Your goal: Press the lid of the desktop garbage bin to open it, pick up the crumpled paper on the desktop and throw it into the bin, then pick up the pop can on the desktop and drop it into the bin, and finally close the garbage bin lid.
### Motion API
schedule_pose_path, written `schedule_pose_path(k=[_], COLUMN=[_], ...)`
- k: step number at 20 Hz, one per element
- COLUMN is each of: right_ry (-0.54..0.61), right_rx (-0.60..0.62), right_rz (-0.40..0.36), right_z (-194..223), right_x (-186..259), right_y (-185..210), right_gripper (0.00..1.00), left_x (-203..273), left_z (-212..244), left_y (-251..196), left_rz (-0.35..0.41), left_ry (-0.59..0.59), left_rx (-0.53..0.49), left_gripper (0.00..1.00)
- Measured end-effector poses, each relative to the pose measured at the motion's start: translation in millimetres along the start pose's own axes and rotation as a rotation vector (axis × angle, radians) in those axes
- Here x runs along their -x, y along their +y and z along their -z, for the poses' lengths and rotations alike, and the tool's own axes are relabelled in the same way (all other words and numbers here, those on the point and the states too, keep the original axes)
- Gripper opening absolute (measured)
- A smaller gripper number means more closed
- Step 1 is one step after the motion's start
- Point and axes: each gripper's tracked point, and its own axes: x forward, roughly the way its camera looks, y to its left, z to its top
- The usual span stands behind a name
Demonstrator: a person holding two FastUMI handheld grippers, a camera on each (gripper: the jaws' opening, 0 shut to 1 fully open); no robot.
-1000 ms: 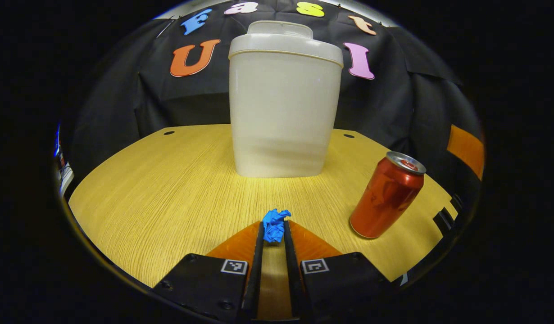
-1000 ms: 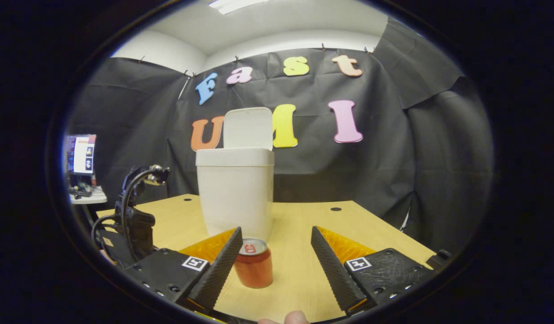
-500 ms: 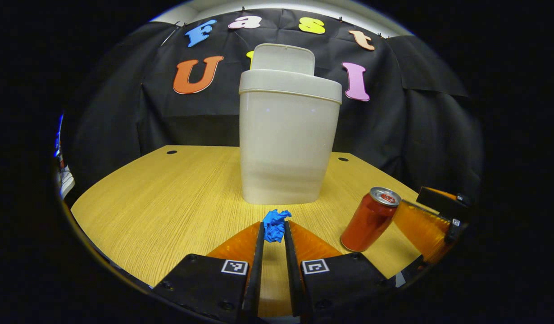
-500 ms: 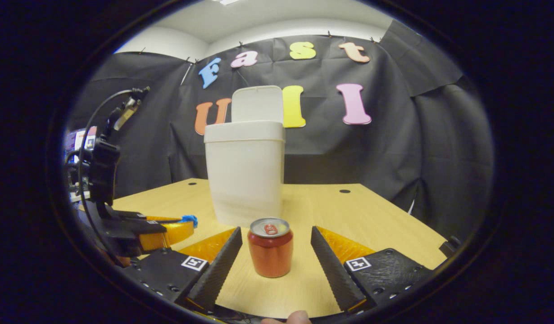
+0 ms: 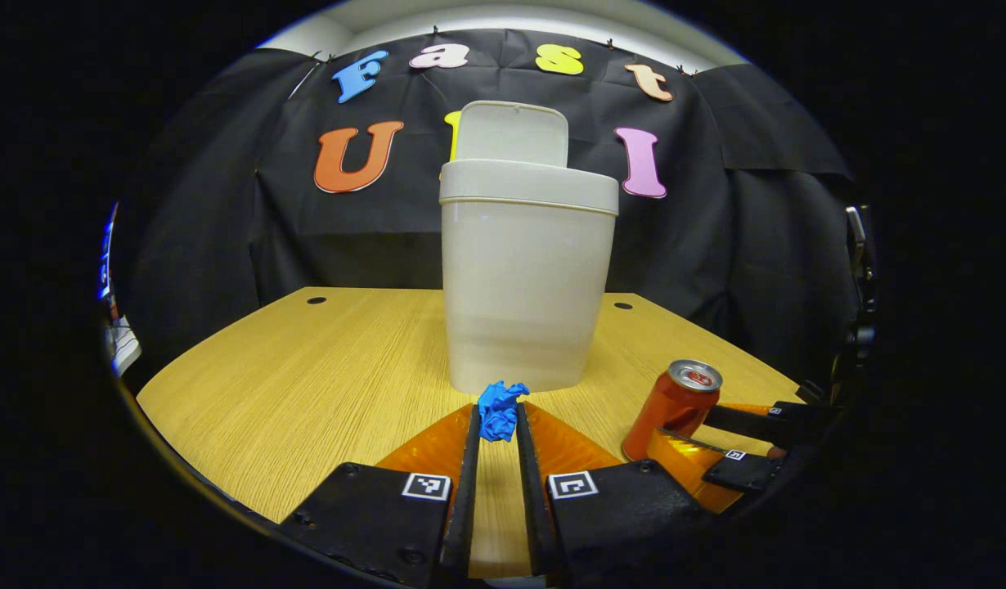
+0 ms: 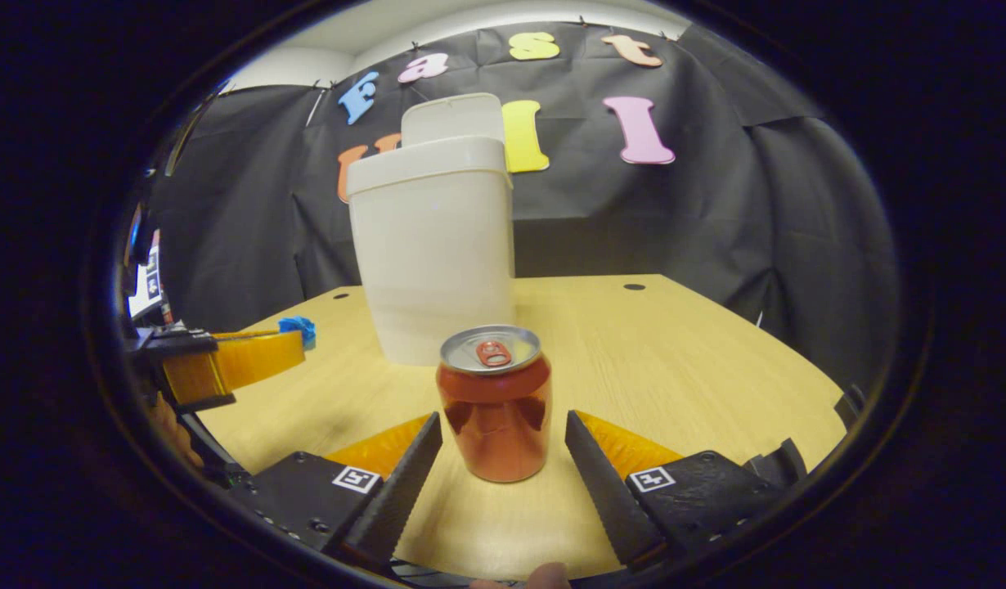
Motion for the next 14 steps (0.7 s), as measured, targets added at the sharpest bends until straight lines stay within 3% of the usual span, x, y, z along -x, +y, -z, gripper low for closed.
schedule_pose_path(k=[9,14], right_ry=[0.055,0.086], right_rx=[-0.006,-0.018], right_rz=[0.007,0.001], right_z=[6,9], right_x=[-17,-22], right_y=[5,7], right_gripper=[0.94,0.94], left_x=[5,2], left_z=[-33,-76], left_y=[16,25], left_rz=[-0.023,-0.045], left_ry=[-0.07,-0.15], left_rx=[0.017,0.031], left_gripper=[0.29,0.29])
